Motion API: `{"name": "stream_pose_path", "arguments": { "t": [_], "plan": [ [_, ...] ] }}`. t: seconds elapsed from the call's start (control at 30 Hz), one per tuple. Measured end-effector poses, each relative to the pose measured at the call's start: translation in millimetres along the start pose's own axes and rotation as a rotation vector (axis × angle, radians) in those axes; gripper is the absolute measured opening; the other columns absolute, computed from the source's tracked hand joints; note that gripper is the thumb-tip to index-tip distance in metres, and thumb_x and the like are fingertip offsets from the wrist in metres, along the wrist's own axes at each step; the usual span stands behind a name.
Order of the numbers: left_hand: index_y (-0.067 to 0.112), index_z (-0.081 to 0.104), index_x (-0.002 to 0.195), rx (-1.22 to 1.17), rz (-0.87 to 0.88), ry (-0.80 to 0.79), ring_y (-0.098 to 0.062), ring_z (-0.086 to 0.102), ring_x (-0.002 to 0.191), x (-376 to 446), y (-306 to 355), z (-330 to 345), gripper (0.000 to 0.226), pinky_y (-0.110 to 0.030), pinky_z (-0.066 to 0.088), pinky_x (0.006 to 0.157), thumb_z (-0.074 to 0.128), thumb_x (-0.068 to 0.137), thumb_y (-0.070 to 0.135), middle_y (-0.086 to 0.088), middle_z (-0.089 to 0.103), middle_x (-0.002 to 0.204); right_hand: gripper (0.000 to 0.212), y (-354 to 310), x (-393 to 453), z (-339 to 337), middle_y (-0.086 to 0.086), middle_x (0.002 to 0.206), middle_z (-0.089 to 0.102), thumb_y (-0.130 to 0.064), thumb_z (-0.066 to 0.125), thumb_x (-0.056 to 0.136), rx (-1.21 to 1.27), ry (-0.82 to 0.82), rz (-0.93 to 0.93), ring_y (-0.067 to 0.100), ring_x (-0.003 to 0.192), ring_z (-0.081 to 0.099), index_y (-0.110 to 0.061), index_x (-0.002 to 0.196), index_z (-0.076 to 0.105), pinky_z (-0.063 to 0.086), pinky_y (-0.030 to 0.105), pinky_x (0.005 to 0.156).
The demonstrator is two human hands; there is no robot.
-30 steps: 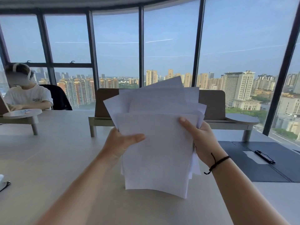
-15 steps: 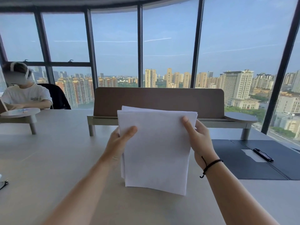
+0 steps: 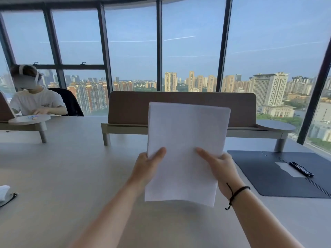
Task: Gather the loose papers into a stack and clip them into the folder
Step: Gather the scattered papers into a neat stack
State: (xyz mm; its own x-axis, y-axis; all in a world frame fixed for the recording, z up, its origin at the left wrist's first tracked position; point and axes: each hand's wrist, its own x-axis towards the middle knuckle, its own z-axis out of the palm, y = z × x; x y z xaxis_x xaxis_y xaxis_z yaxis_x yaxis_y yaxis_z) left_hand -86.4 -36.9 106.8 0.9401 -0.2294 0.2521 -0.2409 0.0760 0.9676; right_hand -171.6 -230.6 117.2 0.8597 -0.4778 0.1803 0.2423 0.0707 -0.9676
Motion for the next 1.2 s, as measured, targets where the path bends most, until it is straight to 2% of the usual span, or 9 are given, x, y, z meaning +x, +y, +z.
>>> {"name": "stream_pose_path", "arguments": {
  "t": [0.17, 0.4, 0.53, 0.7, 0.8, 0.87, 0.93, 1.03, 1.2],
  "plan": [
    [0.015, 0.078, 0.084, -0.084, 0.029, 0.009, -0.020, 0.077, 0.083, 11.8, 25.7, -6.7, 0.025, -0.036, 0.060, 0.076, 0.073, 0.086, 0.040, -0.006, 0.080, 0.090, 0.013, -34.0, 13.5, 5.7, 0.005, 0.085, 0.081, -0.017, 0.082, 0.080, 0.077, -0.035, -0.139, 0.020, 0.075, 0.078, -0.010, 0.090, 0.078, 0.061, 0.030, 0.063],
    [0.013, 0.080, 0.092, -0.060, -0.213, -0.120, -0.029, 0.075, 0.099, -12.7, -70.9, -21.2, 0.023, -0.037, 0.059, 0.087, 0.087, 0.070, 0.011, -0.011, 0.079, 0.101, 0.010, 64.9, -12.7, -10.9, 0.012, 0.097, 0.080, -0.013, 0.079, 0.083, -0.048, -0.094, 0.098, 0.028, 0.091, 0.077, -0.010, 0.093, 0.080, 0.060, 0.046, 0.086],
    [0.017, 0.075, 0.106, 0.015, -0.166, -0.199, -0.017, 0.074, 0.104, -11.5, -90.2, -25.8, 0.027, -0.025, 0.056, 0.089, 0.077, 0.082, 0.003, -0.001, 0.079, 0.107, 0.016, 87.8, -15.8, -13.8, 0.014, 0.101, 0.080, -0.008, 0.077, 0.081, -0.002, -0.126, 0.152, 0.030, 0.097, 0.076, -0.006, 0.097, 0.079, 0.057, 0.045, 0.090],
    [0.018, 0.075, 0.107, 0.044, -0.161, -0.211, -0.016, 0.073, 0.105, -6.4, -97.1, -27.8, 0.028, -0.035, 0.054, 0.098, 0.080, 0.081, 0.009, 0.001, 0.079, 0.108, 0.020, 92.3, -12.8, -16.3, 0.015, 0.100, 0.079, -0.017, 0.074, 0.085, -0.019, -0.123, 0.148, 0.032, 0.097, 0.075, -0.003, 0.099, 0.078, 0.059, 0.044, 0.088],
    [0.009, 0.081, 0.088, -0.166, -0.236, -0.146, -0.025, 0.077, 0.090, -5.5, -92.6, -26.0, 0.041, -0.034, 0.062, 0.076, 0.095, 0.051, 0.021, -0.012, 0.080, 0.097, 0.015, 88.7, -13.1, -13.8, 0.011, 0.098, 0.080, -0.016, 0.074, 0.086, 0.009, -0.058, 0.100, 0.025, 0.092, 0.076, -0.005, 0.095, 0.079, 0.060, 0.034, 0.078],
    [0.006, 0.078, 0.089, -0.486, -0.287, -0.070, -0.020, 0.077, 0.076, -1.9, -89.5, -18.9, 0.036, -0.030, 0.062, 0.061, 0.087, 0.055, 0.013, -0.011, 0.080, 0.090, 0.011, 83.9, -13.3, -4.4, 0.008, 0.098, 0.080, -0.011, 0.072, 0.089, 0.110, -0.004, 0.088, 0.018, 0.086, 0.076, -0.006, 0.095, 0.078, 0.059, 0.026, 0.070],
    [0.010, 0.070, 0.111, -0.774, -0.326, -0.012, -0.017, 0.077, 0.083, -1.9, -83.4, -0.2, 0.038, -0.031, 0.063, 0.070, 0.072, 0.073, 0.013, -0.009, 0.079, 0.099, 0.014, 81.8, -13.7, 14.1, 0.009, 0.102, 0.080, -0.012, 0.071, 0.090, 0.211, 0.047, 0.110, 0.020, 0.089, 0.075, -0.006, 0.101, 0.077, 0.059, 0.031, 0.073],
    [0.006, 0.062, 0.131, -0.867, -0.353, -0.058, -0.031, 0.070, 0.111, -10.1, -75.5, 33.7, 0.049, -0.044, 0.058, 0.091, 0.067, 0.086, 0.025, -0.017, 0.070, 0.126, 0.022, 84.6, -20.8, 46.3, 0.013, 0.108, 0.078, -0.011, 0.069, 0.091, 0.404, 0.038, 0.189, 0.027, 0.100, 0.074, -0.003, 0.111, 0.073, 0.059, 0.039, 0.085],
    [0.006, 0.071, 0.115, -0.660, -0.206, 0.014, -0.037, 0.070, 0.107, -3.2, -59.4, 19.4, 0.037, -0.053, 0.054, 0.095, 0.075, 0.079, 0.015, -0.020, 0.072, 0.119, 0.018, 76.4, -18.9, 30.8, 0.017, 0.111, 0.076, -0.003, 0.063, 0.092, 0.518, -0.014, 0.217, 0.026, 0.095, 0.075, 0.000, 0.108, 0.070, 0.061, 0.038, 0.083]
  ]
}}
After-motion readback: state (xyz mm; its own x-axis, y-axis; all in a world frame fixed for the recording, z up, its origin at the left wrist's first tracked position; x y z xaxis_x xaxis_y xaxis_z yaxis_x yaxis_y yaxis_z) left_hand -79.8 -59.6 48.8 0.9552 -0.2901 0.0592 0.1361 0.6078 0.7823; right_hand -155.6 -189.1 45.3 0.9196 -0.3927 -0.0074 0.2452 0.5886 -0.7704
